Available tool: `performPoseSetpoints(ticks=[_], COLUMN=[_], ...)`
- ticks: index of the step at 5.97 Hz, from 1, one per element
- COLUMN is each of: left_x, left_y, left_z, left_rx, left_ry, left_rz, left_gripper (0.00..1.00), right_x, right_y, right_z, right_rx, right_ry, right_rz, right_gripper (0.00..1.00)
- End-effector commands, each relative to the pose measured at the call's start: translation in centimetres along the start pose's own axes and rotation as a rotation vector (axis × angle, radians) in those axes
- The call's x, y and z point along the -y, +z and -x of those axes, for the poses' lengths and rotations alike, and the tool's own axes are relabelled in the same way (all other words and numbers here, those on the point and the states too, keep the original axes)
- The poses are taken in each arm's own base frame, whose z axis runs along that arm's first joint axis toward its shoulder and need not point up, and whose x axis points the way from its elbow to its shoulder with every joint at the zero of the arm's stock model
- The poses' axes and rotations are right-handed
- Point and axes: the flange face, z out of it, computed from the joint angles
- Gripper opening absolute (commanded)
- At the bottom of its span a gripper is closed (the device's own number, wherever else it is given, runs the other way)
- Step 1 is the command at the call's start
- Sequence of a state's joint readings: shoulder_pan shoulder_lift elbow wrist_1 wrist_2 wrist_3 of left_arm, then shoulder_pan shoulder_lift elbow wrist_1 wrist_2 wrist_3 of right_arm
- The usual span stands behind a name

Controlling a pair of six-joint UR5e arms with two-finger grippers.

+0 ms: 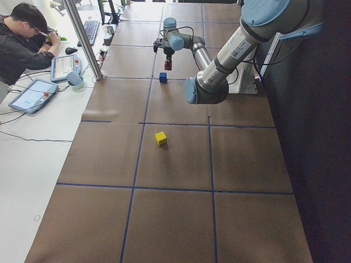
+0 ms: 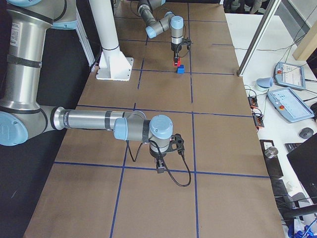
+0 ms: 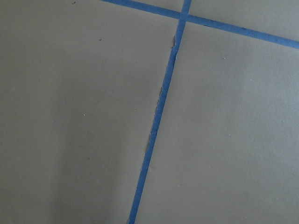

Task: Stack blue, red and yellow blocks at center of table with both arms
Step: 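Carry the red cube with the left gripper above the blue cube, then lower the red cube onto the blue cube and open the left gripper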

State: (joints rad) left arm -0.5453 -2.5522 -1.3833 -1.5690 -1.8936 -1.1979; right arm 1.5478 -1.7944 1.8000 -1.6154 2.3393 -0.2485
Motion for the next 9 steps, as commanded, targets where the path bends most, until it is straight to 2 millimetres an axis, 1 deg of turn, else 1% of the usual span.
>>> performPoseSetpoints(ticks=[1,3,5,9], left_x=[2.1,3.0,3.4,3.1], left_y=[0.7,1.6,2.8,2.6], left_z=[0.9,1.5,1.8,1.5], left_rx=[0.0,0.004,0.012,0.004], left_ry=[-0.028,-0.044,-0.053,-0.043], left_rz=[-0.022,-0.026,-0.022,-0.017], left_gripper=[0.08,0.08,0.1,0.13], right_x=[0.1,0.1,0.1,0.0], right_y=[-0.1,0.0,0.0,0.0], right_z=[0.0,0.0,0.0,-0.1], right_rx=[0.0,0.0,0.0,-0.001], right_ry=[-0.001,-0.002,-0.002,-0.001], right_rz=[-0.002,0.0,0.0,0.001], right_gripper=[1.0,1.0,1.0,1.0])
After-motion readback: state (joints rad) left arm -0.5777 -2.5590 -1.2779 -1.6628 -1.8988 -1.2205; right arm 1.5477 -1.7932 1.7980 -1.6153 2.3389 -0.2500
